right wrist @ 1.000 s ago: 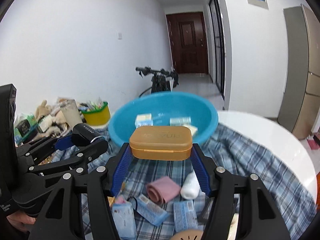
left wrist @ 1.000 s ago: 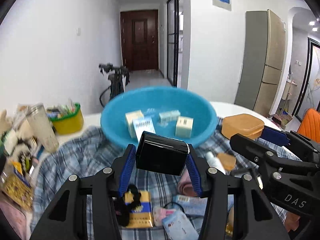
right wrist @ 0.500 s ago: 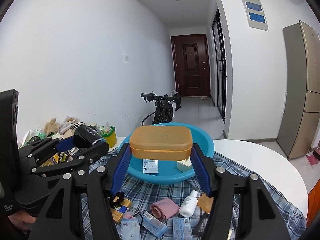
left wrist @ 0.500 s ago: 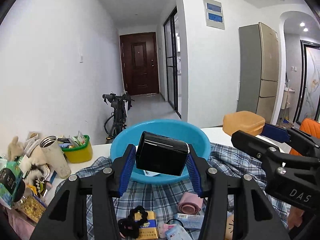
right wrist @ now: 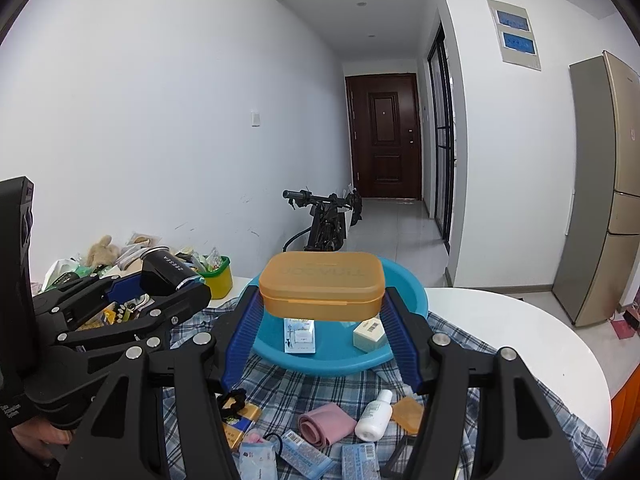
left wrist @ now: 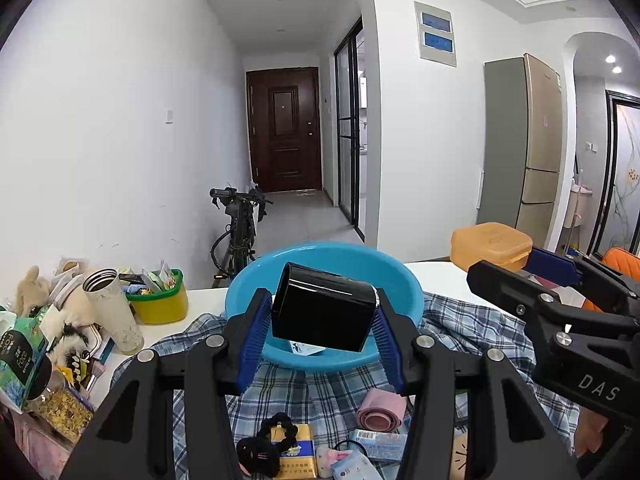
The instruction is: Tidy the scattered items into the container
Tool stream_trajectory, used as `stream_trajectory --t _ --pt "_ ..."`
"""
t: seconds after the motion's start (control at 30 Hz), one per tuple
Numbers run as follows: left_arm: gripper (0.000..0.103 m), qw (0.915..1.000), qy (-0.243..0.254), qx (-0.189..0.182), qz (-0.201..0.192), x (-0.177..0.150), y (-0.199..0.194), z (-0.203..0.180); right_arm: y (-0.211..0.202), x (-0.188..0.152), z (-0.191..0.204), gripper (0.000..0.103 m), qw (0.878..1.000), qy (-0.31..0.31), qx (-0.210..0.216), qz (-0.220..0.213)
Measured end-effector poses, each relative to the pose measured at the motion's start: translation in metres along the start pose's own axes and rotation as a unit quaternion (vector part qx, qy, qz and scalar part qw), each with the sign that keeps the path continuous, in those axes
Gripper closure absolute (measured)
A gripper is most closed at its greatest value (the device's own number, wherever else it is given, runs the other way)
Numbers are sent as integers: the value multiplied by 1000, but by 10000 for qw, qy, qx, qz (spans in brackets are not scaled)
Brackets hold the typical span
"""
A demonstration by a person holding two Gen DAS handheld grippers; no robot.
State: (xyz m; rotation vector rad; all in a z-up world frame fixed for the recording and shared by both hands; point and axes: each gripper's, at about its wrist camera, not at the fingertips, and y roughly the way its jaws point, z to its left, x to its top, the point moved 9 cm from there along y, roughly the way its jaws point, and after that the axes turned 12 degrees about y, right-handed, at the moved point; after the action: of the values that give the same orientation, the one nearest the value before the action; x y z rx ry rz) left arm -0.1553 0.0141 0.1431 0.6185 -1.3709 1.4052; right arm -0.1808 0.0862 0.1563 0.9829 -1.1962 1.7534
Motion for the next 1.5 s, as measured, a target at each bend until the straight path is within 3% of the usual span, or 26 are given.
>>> stream_trajectory --t 0.63,1.17,1.5 --pt "51 10000 -83 16 20 32 74 18 72 31 -16 44 10000 39 -10 83" --pt "51 9995 -172 28 252 48 186 41 159 60 -49 44 9998 143 -124 115" --pt "51 9992 -369 49 164 56 241 62 203 67 -60 44 9996 223 -143 77"
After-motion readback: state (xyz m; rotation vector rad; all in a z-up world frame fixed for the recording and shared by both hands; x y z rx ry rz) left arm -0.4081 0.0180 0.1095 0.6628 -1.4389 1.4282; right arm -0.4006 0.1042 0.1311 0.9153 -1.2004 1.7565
